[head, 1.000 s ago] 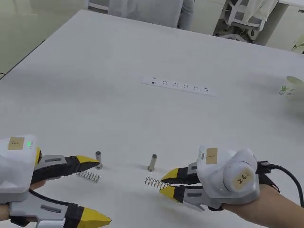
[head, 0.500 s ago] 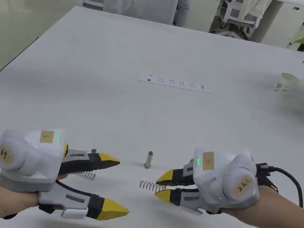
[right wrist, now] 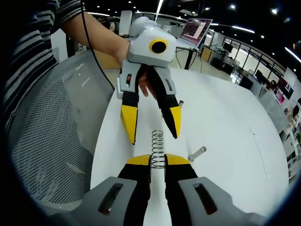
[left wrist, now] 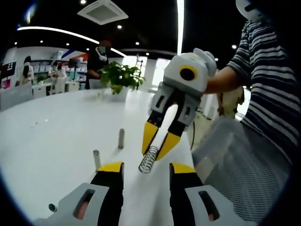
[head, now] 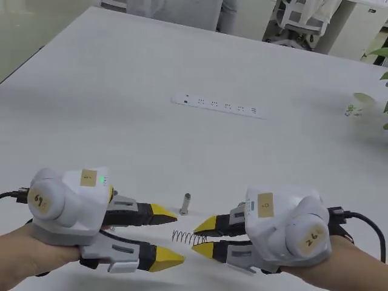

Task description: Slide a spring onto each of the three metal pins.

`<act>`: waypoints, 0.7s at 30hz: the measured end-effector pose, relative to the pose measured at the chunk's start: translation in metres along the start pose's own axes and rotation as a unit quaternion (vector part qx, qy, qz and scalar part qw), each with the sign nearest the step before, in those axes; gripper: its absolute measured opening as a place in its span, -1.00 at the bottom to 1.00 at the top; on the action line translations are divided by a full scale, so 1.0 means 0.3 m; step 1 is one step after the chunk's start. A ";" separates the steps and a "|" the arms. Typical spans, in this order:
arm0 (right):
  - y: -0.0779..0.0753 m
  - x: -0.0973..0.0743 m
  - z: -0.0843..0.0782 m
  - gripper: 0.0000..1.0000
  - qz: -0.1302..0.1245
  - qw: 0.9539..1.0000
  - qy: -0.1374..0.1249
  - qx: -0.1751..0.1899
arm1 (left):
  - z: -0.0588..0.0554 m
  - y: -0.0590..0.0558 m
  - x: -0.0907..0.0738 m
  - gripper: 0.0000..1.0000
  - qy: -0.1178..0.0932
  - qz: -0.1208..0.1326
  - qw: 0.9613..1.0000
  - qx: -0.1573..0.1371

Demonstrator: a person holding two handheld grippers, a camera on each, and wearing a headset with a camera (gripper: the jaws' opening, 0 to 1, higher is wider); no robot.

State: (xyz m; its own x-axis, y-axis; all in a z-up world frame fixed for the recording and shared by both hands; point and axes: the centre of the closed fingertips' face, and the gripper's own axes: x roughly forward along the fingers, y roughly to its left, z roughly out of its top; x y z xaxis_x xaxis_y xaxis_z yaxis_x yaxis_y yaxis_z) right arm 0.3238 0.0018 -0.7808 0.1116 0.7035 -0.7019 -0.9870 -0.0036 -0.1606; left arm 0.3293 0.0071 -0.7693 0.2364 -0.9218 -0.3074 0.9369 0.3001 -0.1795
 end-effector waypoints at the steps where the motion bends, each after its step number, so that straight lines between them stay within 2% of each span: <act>1: 0.001 -0.001 0.001 -0.86 0.000 1.000 0.000 -0.001 | 0.001 0.001 0.001 -0.40 -0.001 0.000 1.000 0.000; 21: 0.005 -0.021 0.026 -0.86 0.009 1.000 -0.009 -0.015 | 0.022 -0.019 0.022 -0.83 -0.011 -0.020 1.000 0.007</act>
State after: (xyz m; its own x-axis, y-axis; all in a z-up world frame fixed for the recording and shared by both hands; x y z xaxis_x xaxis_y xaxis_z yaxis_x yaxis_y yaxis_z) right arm 0.3208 0.0029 -0.7714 0.0922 0.7158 -0.6922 -0.9849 -0.0365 -0.1690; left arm 0.3272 -0.0023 -0.7642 0.2043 -0.9380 -0.2802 0.9493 0.2597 -0.1772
